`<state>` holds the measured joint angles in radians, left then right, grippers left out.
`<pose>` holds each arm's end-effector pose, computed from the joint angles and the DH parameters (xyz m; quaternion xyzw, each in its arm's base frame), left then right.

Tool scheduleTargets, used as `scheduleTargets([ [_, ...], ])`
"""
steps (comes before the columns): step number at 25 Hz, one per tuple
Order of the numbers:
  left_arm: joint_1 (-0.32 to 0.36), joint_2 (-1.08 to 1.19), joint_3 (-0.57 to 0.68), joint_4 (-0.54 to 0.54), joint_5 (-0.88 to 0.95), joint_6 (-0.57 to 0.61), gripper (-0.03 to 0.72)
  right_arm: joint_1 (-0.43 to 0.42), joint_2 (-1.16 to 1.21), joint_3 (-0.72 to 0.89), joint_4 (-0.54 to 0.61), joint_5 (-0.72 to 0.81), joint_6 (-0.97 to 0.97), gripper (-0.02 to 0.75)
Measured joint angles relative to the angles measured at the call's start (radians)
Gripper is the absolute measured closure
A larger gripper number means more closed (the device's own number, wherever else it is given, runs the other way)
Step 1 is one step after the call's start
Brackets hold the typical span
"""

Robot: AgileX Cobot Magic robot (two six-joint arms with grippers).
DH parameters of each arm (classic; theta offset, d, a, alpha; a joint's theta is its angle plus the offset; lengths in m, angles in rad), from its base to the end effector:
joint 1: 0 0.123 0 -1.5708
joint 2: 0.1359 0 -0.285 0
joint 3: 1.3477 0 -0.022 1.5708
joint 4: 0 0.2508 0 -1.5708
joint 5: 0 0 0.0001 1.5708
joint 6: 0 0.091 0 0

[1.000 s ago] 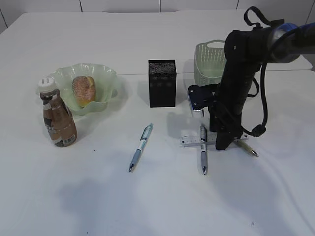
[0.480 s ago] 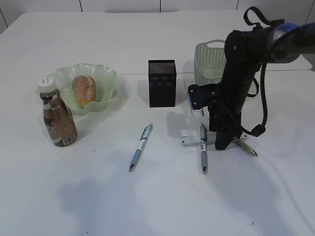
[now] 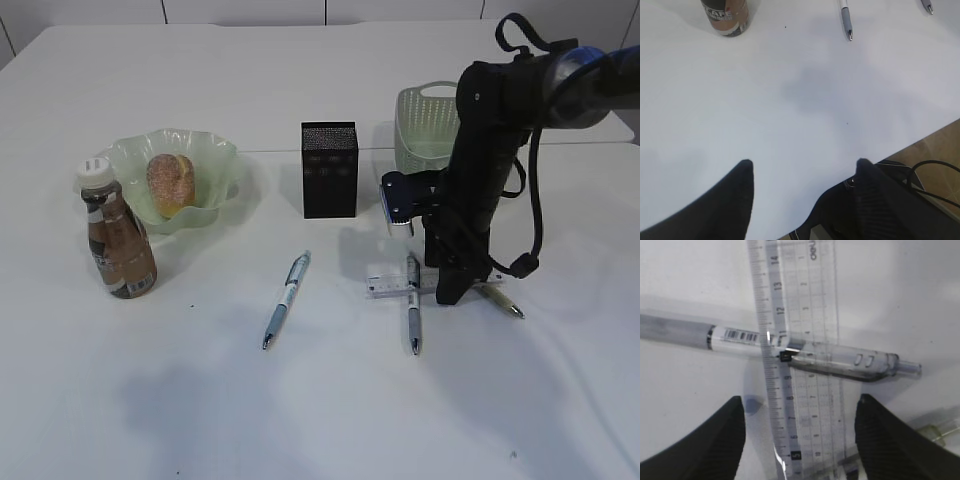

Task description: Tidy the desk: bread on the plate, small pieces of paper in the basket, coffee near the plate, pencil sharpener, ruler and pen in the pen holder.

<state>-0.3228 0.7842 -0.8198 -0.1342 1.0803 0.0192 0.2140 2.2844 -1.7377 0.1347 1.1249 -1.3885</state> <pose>0.1159 -0.0501 0.3286 0.1498 0.9394 -0.1107 0.2878 0.4350 0.1058 0.1294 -0.6961 0.7154 0.0541 0.0279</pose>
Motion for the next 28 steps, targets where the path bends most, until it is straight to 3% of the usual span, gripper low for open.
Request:
scheduleTargets([
  [28,0.000,0.000,0.000,-0.010,-0.034,0.000,0.240,0.000,0.000,0.000,0.034,0.010,0.000,0.204],
])
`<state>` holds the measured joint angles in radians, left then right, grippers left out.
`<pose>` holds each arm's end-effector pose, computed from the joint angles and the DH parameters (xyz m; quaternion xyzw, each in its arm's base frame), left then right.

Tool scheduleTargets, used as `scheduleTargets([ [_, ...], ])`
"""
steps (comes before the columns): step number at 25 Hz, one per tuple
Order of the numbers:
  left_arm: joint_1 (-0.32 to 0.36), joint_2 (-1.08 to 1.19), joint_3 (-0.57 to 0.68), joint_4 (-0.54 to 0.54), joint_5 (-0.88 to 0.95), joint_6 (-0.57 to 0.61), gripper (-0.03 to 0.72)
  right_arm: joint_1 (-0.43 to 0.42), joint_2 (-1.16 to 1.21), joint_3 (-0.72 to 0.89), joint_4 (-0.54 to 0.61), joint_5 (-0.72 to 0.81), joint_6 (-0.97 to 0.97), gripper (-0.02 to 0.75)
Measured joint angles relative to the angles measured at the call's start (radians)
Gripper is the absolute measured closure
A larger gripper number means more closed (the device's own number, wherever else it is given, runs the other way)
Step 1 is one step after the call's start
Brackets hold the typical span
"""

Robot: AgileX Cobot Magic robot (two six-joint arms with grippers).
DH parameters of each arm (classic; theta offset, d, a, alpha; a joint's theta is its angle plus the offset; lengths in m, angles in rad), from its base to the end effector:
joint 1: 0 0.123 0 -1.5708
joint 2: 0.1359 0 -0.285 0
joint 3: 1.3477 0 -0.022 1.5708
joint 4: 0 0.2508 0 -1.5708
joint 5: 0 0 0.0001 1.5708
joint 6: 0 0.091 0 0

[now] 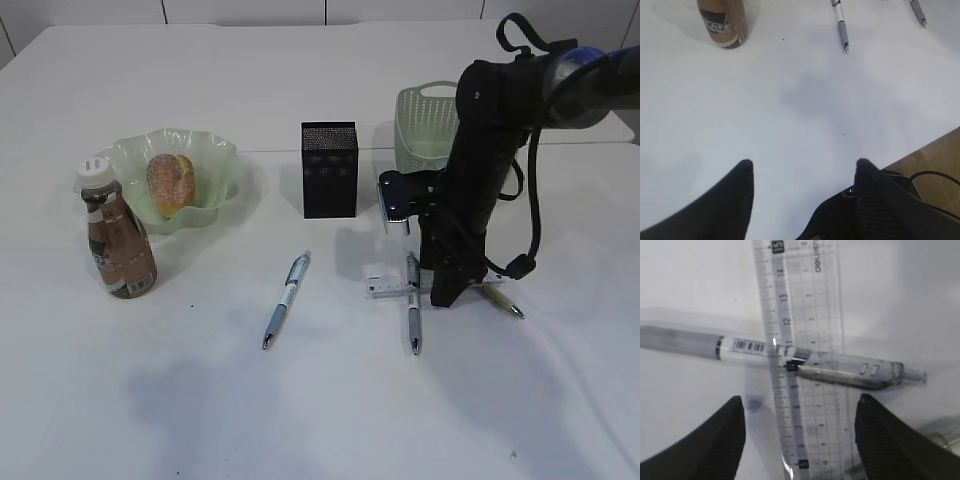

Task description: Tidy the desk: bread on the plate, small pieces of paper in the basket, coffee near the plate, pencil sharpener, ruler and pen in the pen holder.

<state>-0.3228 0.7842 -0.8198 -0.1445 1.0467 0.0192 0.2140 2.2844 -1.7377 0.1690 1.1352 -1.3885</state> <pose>0.1180 -0.0514 0.3305 0.1467 0.9343 -0.1179 0.3027 0.4337 0.1085 0.1298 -0.6902 0.7195 0.0699 0.0322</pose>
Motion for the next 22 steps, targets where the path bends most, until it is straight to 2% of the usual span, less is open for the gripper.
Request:
scheduleTargets([
  [22,0.000,0.000,0.000,-0.003,-0.017,0.000,0.240,0.000,0.001,0.000,0.008,-0.015,0.000,0.205],
])
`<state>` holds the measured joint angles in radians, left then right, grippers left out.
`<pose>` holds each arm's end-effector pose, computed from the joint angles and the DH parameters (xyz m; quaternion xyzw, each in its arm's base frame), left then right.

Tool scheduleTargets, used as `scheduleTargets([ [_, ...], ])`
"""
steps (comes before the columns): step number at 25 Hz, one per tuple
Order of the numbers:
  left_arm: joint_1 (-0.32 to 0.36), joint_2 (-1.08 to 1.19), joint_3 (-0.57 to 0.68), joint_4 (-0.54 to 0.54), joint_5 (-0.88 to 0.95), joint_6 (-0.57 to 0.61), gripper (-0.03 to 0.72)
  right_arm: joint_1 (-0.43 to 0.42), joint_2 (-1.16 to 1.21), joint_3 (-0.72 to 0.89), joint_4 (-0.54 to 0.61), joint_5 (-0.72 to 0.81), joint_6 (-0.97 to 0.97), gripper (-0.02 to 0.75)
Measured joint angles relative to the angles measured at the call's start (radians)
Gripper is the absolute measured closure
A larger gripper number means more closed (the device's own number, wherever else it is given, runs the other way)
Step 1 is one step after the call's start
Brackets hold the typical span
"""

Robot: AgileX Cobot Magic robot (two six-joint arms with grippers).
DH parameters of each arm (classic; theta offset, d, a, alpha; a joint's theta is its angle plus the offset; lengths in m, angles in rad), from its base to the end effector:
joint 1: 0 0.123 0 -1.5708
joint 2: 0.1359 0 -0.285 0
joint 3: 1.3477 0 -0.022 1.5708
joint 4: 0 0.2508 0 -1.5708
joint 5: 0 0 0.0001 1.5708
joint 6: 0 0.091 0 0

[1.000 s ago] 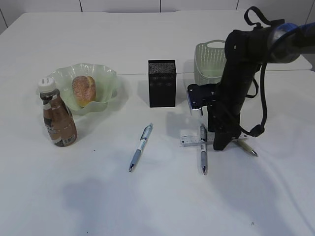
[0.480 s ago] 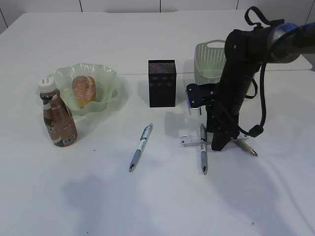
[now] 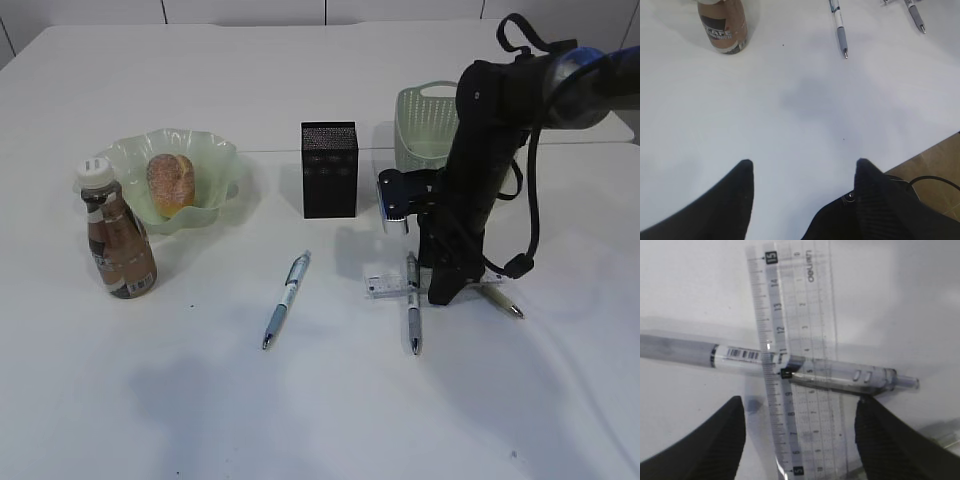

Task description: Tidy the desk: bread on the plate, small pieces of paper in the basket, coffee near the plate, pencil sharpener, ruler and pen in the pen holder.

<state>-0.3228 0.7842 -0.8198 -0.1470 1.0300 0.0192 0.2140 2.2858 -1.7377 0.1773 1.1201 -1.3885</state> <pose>0.1191 -0.0519 0.3314 0.1454 0.9317 -0.1201 0.3103 0.4349 0.1093 0.1292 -0.6883 0.7211 0.0690 0.0398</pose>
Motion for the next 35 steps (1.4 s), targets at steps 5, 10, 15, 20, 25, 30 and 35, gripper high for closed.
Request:
scheduleTargets([
  [5,0.000,0.000,0.000,0.000,0.000,0.000,0.240,0.000,0.011,-0.002,-0.006,-0.002,-0.002,0.205],
  [10,0.000,0.000,0.000,0.000,-0.004,0.000,0.240,0.000,0.011,-0.002,-0.014,-0.004,-0.002,0.211],
  [15,0.000,0.000,0.000,0.000,-0.020,0.000,0.240,0.000,0.011,-0.002,-0.018,-0.012,-0.002,0.349],
  [20,0.000,0.000,0.000,-0.014,-0.027,0.000,0.240,0.000,0.011,-0.002,-0.021,-0.012,-0.002,0.433],
  [25,0.000,0.000,0.000,-0.027,-0.027,0.000,0.240,0.000,0.011,-0.002,-0.021,-0.012,-0.002,0.435],
  [30,0.000,0.000,0.000,-0.040,-0.031,0.000,0.240,0.000,0.013,-0.004,-0.021,-0.008,0.007,0.435],
  [35,0.000,0.000,0.000,-0.057,-0.036,0.000,0.240,0.000,0.018,-0.044,-0.023,0.053,0.008,0.435],
])
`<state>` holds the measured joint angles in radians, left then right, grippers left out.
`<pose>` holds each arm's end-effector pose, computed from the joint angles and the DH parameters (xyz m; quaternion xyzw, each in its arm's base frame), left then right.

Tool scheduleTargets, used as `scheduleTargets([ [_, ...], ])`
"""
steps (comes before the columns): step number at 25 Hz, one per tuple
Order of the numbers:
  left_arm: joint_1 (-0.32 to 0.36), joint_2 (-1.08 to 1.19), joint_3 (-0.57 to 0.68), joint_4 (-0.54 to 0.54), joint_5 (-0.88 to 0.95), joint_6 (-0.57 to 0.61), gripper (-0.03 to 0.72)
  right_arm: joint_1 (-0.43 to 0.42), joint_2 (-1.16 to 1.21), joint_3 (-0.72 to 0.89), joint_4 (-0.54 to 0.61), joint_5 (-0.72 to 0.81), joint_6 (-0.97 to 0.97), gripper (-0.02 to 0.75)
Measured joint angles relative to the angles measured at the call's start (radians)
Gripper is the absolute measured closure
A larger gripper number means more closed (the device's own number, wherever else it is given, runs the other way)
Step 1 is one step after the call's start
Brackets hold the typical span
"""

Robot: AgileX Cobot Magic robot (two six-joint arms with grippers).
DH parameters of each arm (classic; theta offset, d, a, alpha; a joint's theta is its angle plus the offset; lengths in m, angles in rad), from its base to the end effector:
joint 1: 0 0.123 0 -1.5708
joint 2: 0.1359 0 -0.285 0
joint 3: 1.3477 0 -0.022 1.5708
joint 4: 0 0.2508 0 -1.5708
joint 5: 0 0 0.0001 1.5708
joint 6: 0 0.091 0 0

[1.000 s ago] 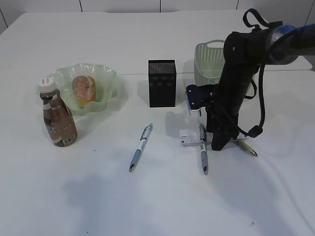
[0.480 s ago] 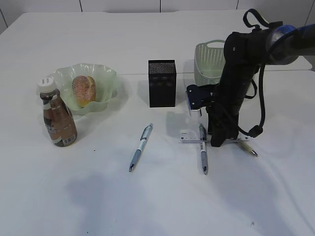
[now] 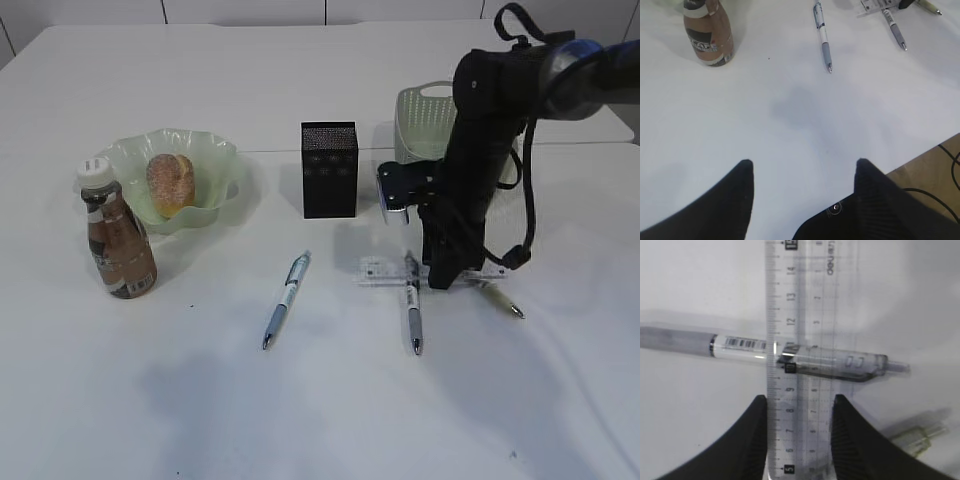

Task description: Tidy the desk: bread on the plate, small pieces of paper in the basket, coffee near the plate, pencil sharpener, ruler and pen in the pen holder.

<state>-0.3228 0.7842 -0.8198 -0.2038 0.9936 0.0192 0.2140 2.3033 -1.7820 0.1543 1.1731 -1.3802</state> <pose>0.1202 -0.0565 0.3342 0.1364 0.9248 -0.1496 0.3222 0.4383 0.1085 0.1316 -0.6913 0.7189 0.0688 0.0237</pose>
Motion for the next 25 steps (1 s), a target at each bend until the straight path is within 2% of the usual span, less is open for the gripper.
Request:
scheduleTargets([
  [5,0.000,0.000,0.000,-0.006,-0.007,0.000,0.240,0.000,0.000,-0.080,-0.001,0.027,0.002,0.435],
  [11,0.000,0.000,0.000,-0.016,-0.009,0.000,0.240,0.000,0.000,-0.140,0.001,0.036,0.107,0.435],
  [15,0.000,0.000,0.000,-0.029,-0.011,0.000,0.240,0.000,0.000,-0.191,0.010,0.041,0.259,0.435],
  [17,0.000,0.000,0.000,-0.038,-0.011,0.000,0.240,0.000,0.000,-0.191,0.010,0.041,0.259,0.435],
  [19,0.000,0.000,0.000,-0.051,-0.015,0.000,0.240,0.000,0.000,-0.256,0.013,0.044,0.428,0.435],
  [25,0.000,0.000,0.000,-0.060,-0.018,0.000,0.240,0.000,0.000,-0.313,0.016,0.048,0.618,0.435],
])
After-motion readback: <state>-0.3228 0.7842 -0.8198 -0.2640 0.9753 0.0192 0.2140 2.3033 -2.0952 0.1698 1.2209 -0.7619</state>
